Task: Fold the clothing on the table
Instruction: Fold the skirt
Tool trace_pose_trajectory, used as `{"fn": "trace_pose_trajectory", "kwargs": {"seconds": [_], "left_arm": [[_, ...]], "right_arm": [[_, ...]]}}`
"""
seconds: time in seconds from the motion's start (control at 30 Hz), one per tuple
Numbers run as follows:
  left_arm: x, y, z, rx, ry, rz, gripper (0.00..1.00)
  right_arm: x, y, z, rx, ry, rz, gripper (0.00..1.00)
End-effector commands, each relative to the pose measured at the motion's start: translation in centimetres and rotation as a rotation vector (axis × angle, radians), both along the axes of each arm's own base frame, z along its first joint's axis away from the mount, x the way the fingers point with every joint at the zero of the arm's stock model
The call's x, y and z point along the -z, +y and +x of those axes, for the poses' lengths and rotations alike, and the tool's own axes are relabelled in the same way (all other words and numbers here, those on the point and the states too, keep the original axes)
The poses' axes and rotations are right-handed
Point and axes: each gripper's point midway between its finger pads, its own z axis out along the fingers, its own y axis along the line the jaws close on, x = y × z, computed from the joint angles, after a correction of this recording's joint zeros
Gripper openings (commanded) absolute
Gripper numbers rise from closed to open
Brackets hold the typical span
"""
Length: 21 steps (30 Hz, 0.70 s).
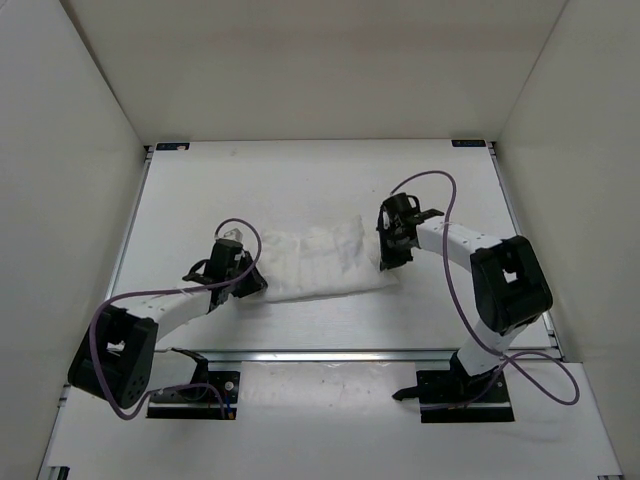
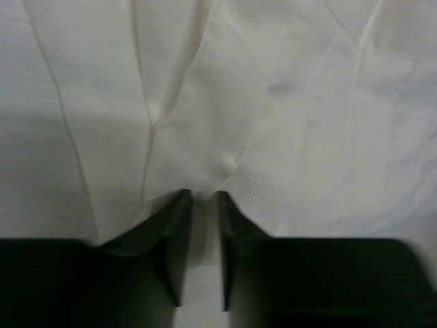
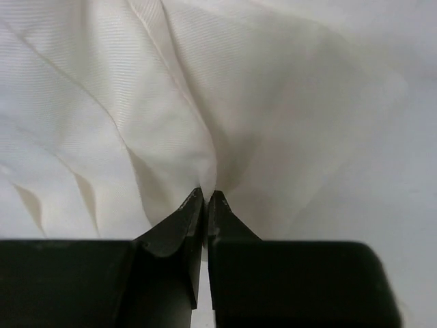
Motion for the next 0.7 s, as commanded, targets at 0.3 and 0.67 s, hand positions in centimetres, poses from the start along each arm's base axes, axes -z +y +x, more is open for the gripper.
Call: {"fn": "trace_pose_trajectory", "kwargs": {"seconds": [0.3, 0.67], "left_arm": [[-6.9, -0.8, 1.8, 0.029, -0.129, -0.033, 0.6], [-1.9, 2.4, -3.2, -0.032, -0.011, 0.028, 0.65]], "right_arm": [[-10.2, -3.3, 3.4, 0.061, -0.408, 0.073, 0.5], [-5.3, -5.1, -0.7, 0.204, -0.316, 0.193, 0.55]]}}
